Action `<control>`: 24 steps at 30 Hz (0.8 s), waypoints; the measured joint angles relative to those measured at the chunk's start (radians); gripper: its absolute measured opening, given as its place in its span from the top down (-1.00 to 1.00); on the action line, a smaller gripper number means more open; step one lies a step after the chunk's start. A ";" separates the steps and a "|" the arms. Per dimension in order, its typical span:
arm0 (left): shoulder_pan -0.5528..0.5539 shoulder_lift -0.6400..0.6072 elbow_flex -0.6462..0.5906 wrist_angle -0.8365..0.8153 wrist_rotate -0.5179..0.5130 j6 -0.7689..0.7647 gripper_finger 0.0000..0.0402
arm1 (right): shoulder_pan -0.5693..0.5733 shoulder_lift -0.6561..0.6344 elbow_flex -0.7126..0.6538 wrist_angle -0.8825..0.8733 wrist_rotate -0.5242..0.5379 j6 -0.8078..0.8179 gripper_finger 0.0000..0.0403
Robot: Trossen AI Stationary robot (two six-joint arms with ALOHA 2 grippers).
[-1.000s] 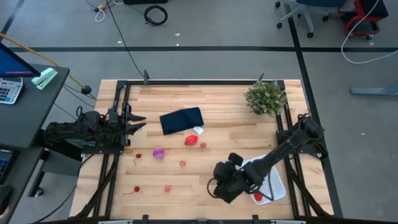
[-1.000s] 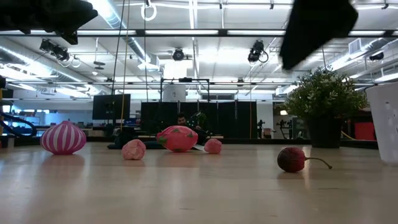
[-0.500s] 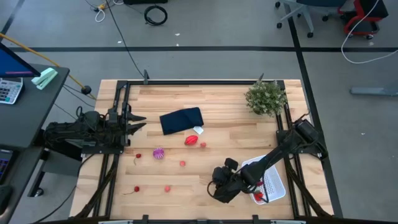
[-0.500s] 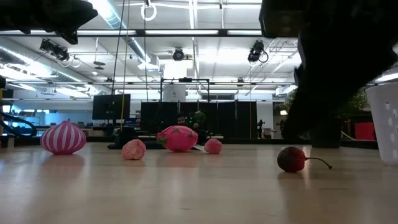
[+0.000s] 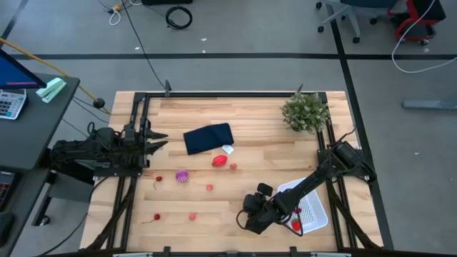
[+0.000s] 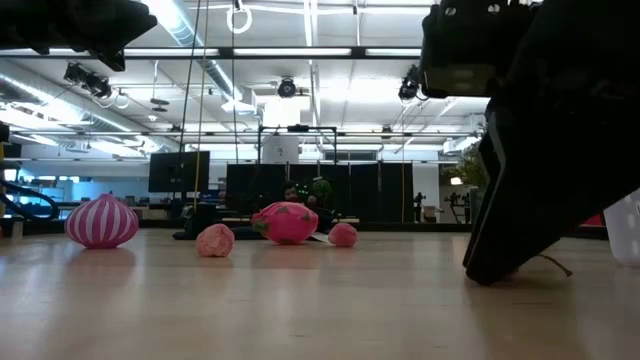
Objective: Pick and placing Produce into tupperware
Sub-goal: Put the cherry into the white bin
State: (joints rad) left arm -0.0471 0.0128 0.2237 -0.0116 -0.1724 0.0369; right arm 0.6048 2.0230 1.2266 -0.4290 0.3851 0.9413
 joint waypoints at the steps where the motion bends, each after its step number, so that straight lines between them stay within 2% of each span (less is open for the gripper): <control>1: 0.000 0.000 0.000 0.000 0.000 0.000 0.47 | 0.000 -0.001 0.000 -0.001 -0.002 0.000 0.10; 13: 0.000 0.000 0.000 0.000 0.000 -0.001 0.47 | 0.011 -0.028 -0.002 -0.081 -0.058 0.048 0.12; 24: 0.000 0.000 0.000 0.000 0.000 -0.001 0.47 | 0.010 -0.028 -0.002 -0.087 -0.036 0.053 0.40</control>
State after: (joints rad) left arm -0.0471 0.0128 0.2237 -0.0118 -0.1724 0.0364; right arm 0.6148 1.9949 1.2247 -0.5163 0.3496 0.9947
